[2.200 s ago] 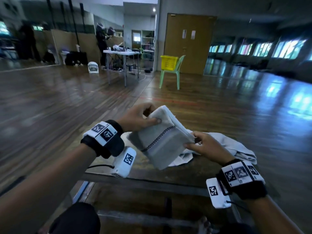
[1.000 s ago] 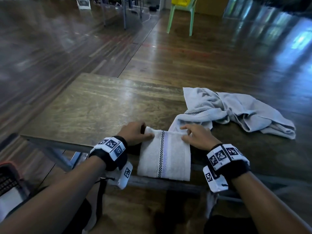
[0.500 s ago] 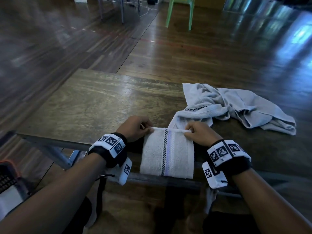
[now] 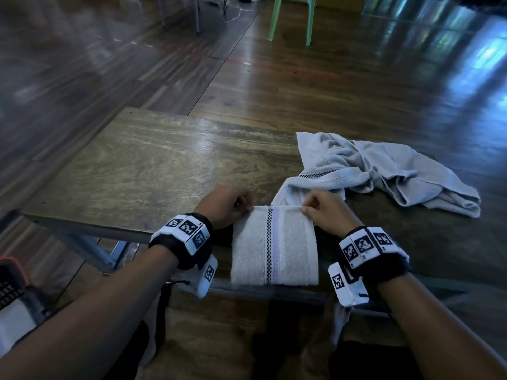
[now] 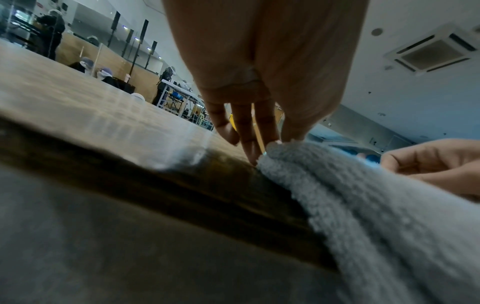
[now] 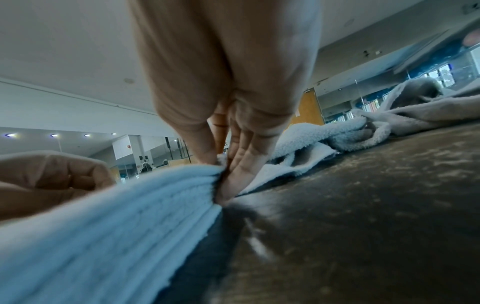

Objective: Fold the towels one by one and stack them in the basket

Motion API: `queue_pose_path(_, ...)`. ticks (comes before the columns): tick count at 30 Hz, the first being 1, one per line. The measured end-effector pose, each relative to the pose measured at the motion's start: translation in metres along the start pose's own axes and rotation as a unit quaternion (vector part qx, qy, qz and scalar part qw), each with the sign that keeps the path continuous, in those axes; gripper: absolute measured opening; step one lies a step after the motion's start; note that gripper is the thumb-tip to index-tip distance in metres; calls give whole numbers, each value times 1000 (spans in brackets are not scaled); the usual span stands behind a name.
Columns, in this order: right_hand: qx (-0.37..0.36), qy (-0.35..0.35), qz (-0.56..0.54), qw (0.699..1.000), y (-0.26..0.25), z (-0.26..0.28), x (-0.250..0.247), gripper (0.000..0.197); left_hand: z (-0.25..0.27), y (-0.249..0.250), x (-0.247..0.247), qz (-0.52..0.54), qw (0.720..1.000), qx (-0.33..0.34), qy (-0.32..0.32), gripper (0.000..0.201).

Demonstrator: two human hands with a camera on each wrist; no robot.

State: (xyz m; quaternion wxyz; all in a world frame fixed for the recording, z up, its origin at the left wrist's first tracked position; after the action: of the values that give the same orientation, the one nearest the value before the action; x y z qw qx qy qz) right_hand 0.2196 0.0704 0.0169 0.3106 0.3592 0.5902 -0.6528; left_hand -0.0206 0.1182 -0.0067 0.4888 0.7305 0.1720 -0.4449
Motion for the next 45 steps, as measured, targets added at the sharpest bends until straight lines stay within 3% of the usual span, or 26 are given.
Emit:
queue_pose_path(3, -1, 11, 5, 1000, 0, 0, 5, 5, 0, 3, 3, -46, 999, -19, 7, 8)
queue_pose_path(5, -45, 50, 76, 995, -5, 4, 10, 2, 2, 8, 4, -97, 995, -19, 30, 8)
queue_pose_path(9, -160, 100, 267, 945, -17, 17, 24, 19, 16, 32, 6, -138, 986, 25, 90, 14)
queue_pose_path(12, -159, 67, 343, 923, -20, 32, 32, 27, 31, 51, 20, -162, 985, 36, 45, 17)
queue_pose_path(17, -87, 34, 254, 963, -14, 54, 43, 46, 42, 53, 46, -161, 987, -8, -7, 51)
queue_pose_path(21, -36, 1, 191, 981, -5, 59, 59, 54, 45, 47, 57, -210, 978, 4, -16, 79)
queue_pose_path(29, -21, -18, 173, 985, 4, 55, 53, 56, 42, 27, 47, -170, 981, -95, -19, 62)
queue_pose_path(32, -7, 15, 166, 986, 7, 54, 46, 58, 45, 26, 37, -169, 976, -133, -28, 60)
queue_pose_path(36, 59, 59, 151, 985, 11, 59, 27, 55, 53, 28, 17, -159, 970, -181, 25, 51)
queue_pose_path(39, 94, 34, 128, 987, 12, 62, 22, 52, 59, 31, 8, -90, 971, -223, -2, 39)
queue_pose_path(45, 156, -13, 34, 987, 9, 59, 26, 40, 62, 30, 11, 11, 969, -246, -28, 37)
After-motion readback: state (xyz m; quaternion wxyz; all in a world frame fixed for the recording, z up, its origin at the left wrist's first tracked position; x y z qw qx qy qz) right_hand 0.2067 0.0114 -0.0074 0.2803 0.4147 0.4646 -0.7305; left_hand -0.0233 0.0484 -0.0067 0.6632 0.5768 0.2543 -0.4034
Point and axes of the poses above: each hand's wrist, its own z-axis away from the middle knuckle, its own x-axis out of the palm, y = z × x, the point moved 1 cm from there along -z, towards the middle knuckle, and after that the axes turned 4 degrees about y, right-handed, at the moved point
